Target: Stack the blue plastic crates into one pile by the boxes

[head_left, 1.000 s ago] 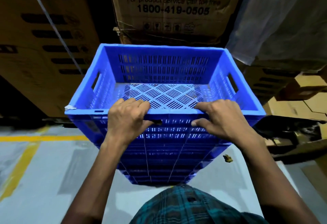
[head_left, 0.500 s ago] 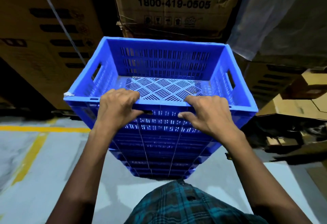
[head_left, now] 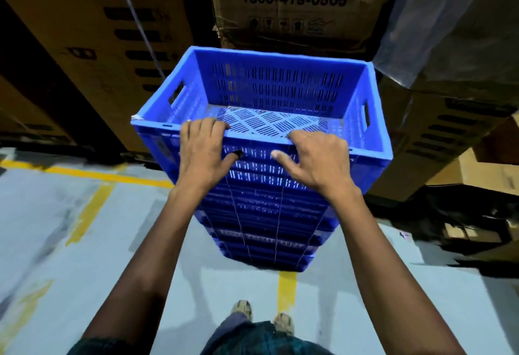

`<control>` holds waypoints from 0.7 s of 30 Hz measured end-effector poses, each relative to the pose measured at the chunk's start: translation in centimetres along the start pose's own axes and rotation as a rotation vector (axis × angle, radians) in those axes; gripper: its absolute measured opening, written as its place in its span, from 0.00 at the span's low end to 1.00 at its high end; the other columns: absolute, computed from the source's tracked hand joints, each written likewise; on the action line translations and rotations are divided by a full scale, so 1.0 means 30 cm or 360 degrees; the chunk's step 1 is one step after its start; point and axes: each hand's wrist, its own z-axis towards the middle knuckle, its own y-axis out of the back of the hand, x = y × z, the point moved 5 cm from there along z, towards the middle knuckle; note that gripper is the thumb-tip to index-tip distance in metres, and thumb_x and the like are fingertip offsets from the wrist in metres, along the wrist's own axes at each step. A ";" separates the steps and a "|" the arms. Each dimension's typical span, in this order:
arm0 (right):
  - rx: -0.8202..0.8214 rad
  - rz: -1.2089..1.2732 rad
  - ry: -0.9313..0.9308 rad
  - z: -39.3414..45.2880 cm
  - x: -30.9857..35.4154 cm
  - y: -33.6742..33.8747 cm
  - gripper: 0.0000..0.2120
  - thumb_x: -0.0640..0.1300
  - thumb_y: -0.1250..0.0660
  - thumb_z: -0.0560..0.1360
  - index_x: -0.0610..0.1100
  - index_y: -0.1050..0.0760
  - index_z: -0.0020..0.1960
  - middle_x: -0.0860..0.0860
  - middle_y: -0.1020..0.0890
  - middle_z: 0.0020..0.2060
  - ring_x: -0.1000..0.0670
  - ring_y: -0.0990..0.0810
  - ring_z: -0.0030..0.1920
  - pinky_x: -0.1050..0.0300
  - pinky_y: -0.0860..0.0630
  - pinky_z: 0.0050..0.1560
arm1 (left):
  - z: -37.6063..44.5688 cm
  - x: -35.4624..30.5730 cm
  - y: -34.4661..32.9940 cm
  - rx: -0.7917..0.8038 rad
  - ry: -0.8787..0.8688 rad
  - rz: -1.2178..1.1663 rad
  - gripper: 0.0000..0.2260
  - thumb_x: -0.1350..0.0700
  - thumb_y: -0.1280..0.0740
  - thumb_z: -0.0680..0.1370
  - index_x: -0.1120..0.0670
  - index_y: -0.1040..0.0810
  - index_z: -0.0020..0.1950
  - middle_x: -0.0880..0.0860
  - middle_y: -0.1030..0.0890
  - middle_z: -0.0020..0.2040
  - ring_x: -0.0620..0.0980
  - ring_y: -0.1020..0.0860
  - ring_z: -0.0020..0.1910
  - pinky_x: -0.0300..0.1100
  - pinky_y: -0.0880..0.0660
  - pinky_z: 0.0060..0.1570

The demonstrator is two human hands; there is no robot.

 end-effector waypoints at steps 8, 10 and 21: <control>0.0047 0.0023 -0.0039 -0.021 0.002 0.022 0.24 0.66 0.40 0.76 0.46 0.23 0.55 0.48 0.17 0.43 0.41 0.19 0.44 0.50 0.34 0.41 | -0.125 0.008 0.013 0.0331 -0.0089 -0.0367 0.45 0.40 0.30 0.73 0.48 0.54 0.81 0.50 0.56 0.82 0.57 0.61 0.80 0.63 0.52 0.75; 0.0138 0.0019 -0.0081 -0.028 0.010 0.026 0.27 0.67 0.42 0.76 0.47 0.24 0.60 0.48 0.17 0.50 0.42 0.21 0.51 0.47 0.32 0.50 | -0.150 0.022 0.032 0.0460 -0.0096 -0.0486 0.46 0.42 0.29 0.74 0.46 0.56 0.81 0.48 0.60 0.81 0.56 0.63 0.80 0.65 0.48 0.74; -0.0169 0.0661 -0.0995 -0.325 0.299 0.159 0.36 0.57 0.32 0.75 0.46 0.42 0.76 0.44 0.46 0.78 0.37 0.49 0.76 0.31 0.45 0.71 | -0.452 0.101 0.323 -0.0038 0.0297 -0.1340 0.23 0.46 0.35 0.80 0.51 0.33 0.73 0.51 0.16 0.57 0.53 0.17 0.52 0.49 0.22 0.51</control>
